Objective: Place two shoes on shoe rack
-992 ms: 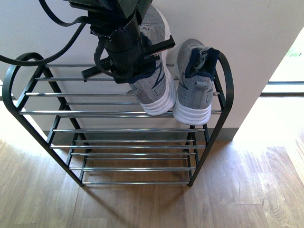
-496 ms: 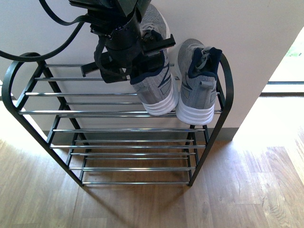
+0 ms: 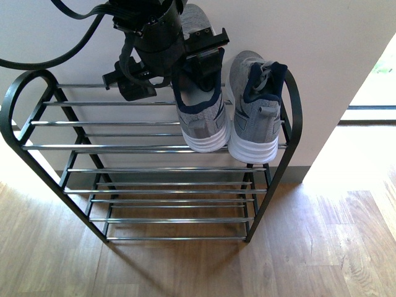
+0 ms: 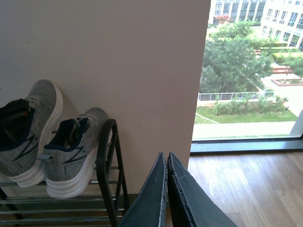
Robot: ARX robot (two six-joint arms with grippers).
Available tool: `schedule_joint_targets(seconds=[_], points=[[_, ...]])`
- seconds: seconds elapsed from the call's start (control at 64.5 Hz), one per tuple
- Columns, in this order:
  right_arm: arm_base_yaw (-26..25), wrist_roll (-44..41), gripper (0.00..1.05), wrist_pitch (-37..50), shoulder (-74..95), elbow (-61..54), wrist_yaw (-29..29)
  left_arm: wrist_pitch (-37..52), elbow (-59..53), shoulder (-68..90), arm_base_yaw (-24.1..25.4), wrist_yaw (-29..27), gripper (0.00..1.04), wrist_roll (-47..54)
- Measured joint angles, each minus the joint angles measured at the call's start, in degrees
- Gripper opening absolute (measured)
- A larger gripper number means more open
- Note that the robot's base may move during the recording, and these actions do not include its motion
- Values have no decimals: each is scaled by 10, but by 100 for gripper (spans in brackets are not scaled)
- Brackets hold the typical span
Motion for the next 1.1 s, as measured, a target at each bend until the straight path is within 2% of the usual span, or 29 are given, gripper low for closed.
schedule_joint_targets(seconds=[0.372,0.651,0.915,1.101], points=[[0,0,1,0,0,0,0,37,-69,-45,-1,10,1,-40],[0,0,1,0,0,0,0,57,-143,-89,-6,10,2,-59],[0,0,1,0,0,0,0,63,-136,-74,-6,51,2,-36],[0,0,1,0,0,0,0,54,-111,-47,-1,56,2,-11]])
